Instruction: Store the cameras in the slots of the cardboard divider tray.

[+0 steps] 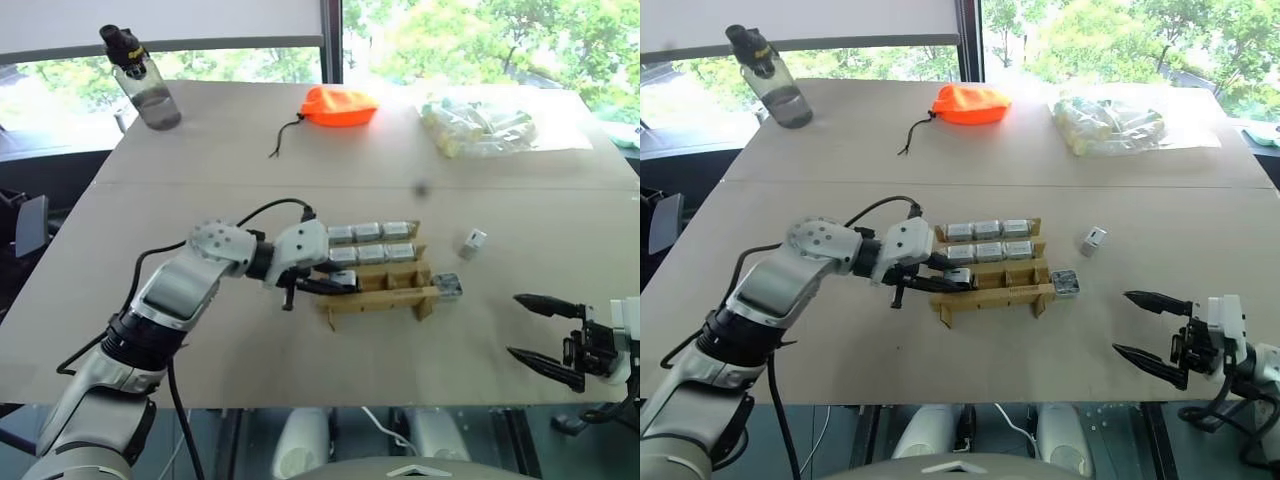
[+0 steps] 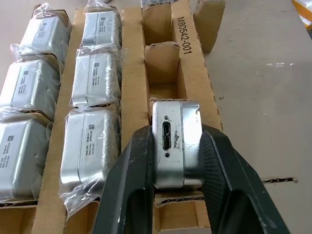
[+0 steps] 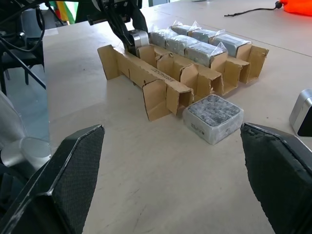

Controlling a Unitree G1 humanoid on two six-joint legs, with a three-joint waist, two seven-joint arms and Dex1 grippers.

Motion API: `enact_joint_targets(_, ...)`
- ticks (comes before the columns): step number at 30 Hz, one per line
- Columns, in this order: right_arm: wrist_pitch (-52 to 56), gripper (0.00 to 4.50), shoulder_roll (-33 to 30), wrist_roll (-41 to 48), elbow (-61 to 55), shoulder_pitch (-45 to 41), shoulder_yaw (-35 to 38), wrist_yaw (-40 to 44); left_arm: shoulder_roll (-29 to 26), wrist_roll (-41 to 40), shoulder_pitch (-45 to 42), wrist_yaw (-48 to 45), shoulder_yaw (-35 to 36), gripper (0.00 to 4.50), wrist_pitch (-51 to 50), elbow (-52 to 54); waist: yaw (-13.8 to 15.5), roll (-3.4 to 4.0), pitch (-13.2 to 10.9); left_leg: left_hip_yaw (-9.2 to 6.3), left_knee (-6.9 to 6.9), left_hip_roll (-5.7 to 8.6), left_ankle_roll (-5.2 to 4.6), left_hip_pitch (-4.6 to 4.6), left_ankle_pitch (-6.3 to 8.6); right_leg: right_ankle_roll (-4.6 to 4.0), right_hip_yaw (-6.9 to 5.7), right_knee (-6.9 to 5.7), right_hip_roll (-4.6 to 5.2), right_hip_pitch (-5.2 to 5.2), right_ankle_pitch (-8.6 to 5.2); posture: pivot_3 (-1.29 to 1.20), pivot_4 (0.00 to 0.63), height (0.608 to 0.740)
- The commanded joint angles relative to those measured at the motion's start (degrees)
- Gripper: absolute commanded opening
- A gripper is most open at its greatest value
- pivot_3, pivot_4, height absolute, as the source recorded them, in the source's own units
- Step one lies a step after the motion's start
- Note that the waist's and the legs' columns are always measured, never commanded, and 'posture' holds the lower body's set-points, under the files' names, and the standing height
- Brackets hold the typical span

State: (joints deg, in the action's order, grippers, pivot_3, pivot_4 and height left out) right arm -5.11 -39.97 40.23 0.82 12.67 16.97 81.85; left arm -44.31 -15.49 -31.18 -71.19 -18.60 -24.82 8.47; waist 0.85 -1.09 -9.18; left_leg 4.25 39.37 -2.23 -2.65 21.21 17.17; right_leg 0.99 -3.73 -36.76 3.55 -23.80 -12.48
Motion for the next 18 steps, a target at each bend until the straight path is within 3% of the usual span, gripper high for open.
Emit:
enact_joint_targets(1,-0.57,4.43,0.33,0.08,-1.56,-0.24,2.05,-0.39,-0.74,-1.91,-0.44,-1.4,0.89,0.73,-4.57,2.51,0.0,0.0,0.0,-0.02,0.0,0.0,0.0,0.0,0.0,0.0,0.0,0.0,-0.01,0.0,0.0,0.0,0.15,0.726)
enact_joint_targets(2,-0.78,4.43,0.42,-0.11,-1.36,-0.51,1.97,-0.47,-0.97,-2.79,-0.57,-2.06,0.98,0.73,-5.9,2.94,-0.03,0.0,0.0,-0.02,0.0,-0.01,0.0,0.0,0.0,0.01,0.0,0.0,-0.01,0.0,-0.01,0.0,0.15,0.726)
enact_joint_targets(3,-1.07,4.5,0.53,-0.39,-1.15,-0.76,1.96,-0.61,-1.25,-3.53,-0.63,-2.89,0.96,1.74,-6.79,3.38,-0.07,0.0,0.0,-0.02,-0.01,-0.01,0.01,0.0,0.0,0.02,0.0,0.0,-0.01,0.0,-0.01,0.0,0.15,0.726)
enact_joint_targets(6,-2.45,4.5,1.01,-1.35,-0.38,-1.64,1.95,-0.62,-0.5,-4.6,-0.84,-3.13,1.85,3.02,-6.81,3.88,0.01,0.01,-0.01,-0.01,0.0,-0.01,0.03,0.01,-0.02,0.04,-0.02,0.01,-0.02,-0.01,-0.02,0.0,0.15,0.726)
enact_joint_targets(8,-2.47,4.5,0.99,-1.94,-0.15,-1.67,1.88,-1.02,0.28,-4.61,-1.02,-2.21,2.48,4.16,-6.41,3.78,0.04,0.01,-0.01,0.0,0.01,0.01,0.04,0.01,-0.02,0.05,-0.01,0.0,0.0,-0.01,-0.03,0.0,0.15,0.726)
enact_joint_targets(10,-2.87,4.5,1.13,-2.75,-0.24,-1.48,1.59,-1.44,0.25,-4.91,-1.07,-1.84,3.07,4.44,-6.53,4.1,0.13,0.01,-0.01,-0.03,0.02,0.01,0.03,0.02,-0.02,0.04,0.0,0.0,0.01,0.0,-0.02,0.0,0.15,0.726)
enact_joint_targets(15,-2.58,4.5,1.68,-5.16,-1.52,-1.1,0.91,-4.8,-0.37,-9.07,-0.92,-1.4,7.16,4.44,-10.07,6.18,0.05,0.01,-0.01,-0.05,0.02,0.0,0.16,0.03,-0.09,0.02,0.02,0.0,0.01,0.0,-0.01,0.0,0.15,0.726)
enact_joint_targets(18,-2.92,4.5,3.76,-13.13,-2.35,-1.35,-0.26,-15.52,-0.22,-15.82,-1.07,-0.27,13.55,4.44,-15.07,7.56,-0.04,0.01,-0.01,-0.05,0.01,-0.02,0.21,0.04,-0.12,0.05,0.04,0.0,0.01,-0.01,-0.03,0.0,0.15,0.726)
